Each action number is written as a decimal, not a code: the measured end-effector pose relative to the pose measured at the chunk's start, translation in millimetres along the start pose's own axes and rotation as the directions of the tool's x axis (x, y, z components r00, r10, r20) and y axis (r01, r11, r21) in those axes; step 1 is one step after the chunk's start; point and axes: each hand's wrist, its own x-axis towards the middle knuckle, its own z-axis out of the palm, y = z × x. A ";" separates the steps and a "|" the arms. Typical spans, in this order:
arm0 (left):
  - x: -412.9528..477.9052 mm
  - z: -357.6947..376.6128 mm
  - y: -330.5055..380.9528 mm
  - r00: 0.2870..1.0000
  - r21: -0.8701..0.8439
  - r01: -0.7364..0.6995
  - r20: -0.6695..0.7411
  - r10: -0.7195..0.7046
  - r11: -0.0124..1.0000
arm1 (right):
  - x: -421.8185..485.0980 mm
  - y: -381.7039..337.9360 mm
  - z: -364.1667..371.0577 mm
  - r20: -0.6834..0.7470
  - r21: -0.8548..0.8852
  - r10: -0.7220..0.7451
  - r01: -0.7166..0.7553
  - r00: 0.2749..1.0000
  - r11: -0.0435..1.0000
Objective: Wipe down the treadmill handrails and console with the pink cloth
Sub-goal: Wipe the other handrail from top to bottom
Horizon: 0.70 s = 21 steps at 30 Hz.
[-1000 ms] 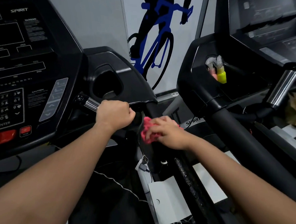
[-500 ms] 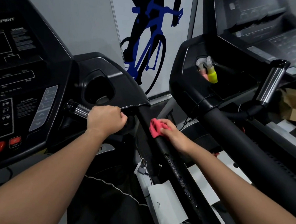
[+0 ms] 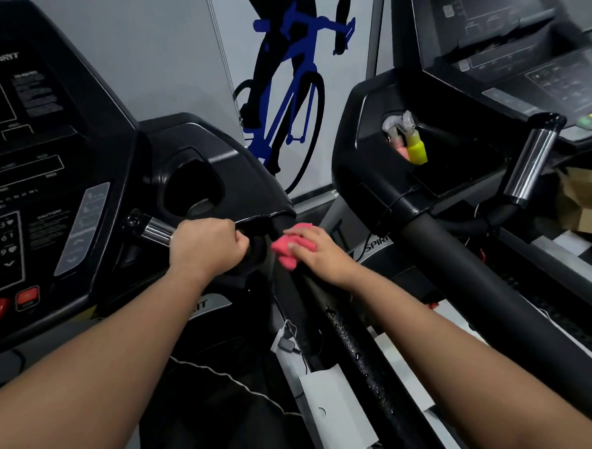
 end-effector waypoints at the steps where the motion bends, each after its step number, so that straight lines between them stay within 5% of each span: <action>1: -0.4 0.5 -0.6 1.000 0.002 0.001 0.003 -0.001 1.000 | 1.5 2.5 -0.6 -0.005 0.072 0.034 -0.034 0.999 0.997; 17: 1.7 1.4 -0.2 1.000 0.030 0.024 0.011 -0.025 0.999 | -79.2 -17.0 1.5 0.089 -0.401 0.062 -0.021 0.994 0.916; 21: 1.5 1.5 0.4 0.999 0.027 0.036 0.010 -0.036 0.999 | -37.3 -9.2 2.6 0.059 -0.322 0.012 0.008 0.998 0.947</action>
